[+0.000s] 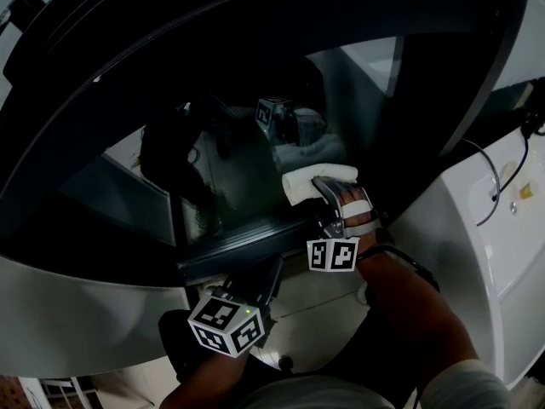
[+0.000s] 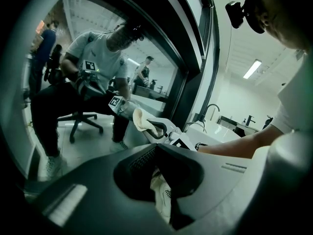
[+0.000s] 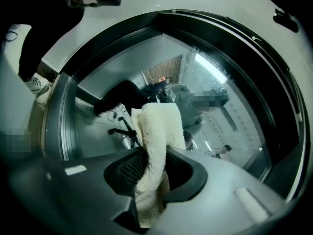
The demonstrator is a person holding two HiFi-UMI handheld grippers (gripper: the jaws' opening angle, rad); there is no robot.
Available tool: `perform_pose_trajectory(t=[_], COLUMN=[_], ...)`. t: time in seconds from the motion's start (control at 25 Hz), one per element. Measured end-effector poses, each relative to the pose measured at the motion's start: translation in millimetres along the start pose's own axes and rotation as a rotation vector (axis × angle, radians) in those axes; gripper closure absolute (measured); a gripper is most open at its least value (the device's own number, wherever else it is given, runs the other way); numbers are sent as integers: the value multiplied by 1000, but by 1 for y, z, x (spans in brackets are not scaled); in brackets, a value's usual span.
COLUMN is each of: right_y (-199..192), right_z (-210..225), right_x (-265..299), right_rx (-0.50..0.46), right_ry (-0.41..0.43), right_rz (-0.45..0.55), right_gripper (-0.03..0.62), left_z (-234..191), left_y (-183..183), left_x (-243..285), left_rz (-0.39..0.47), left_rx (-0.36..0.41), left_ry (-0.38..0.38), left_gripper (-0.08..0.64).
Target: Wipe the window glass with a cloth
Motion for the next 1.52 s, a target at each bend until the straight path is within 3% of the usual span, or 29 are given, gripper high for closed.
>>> perform_pose_trajectory(t=[0.68,0.88,1.08,1.44,1.52], right_y=[0,-1,-5,5,15], right_z=[-1,0,7,14,24], right_x=[2,2,4,-3,-16], right_rx=[160,167,266,255,211], right_ry=[76,86,250,378,385], right_rz=[-34,-47,-50,-129,-117], right_gripper=[499,499,502,503,506], left_z=[9,12,21,34,35], left_y=[2,3,1,11,15], left_x=[-13,-20,-25,-37,-41], left_rz=[4,14,3,36,50], left_rx=[20,26,42,49,50], left_ry=[17,27,14,-5,-13], left_gripper=[543,543,543,543,543])
Point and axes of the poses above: the fingertips, and each gripper's own axes: x forward along the fingers, z to its right, y out of its top, the point moved 4 cm from there along -x, backward along the fingers, and after that the axes turned 5 degrees about -y, right-handed, at the moved point
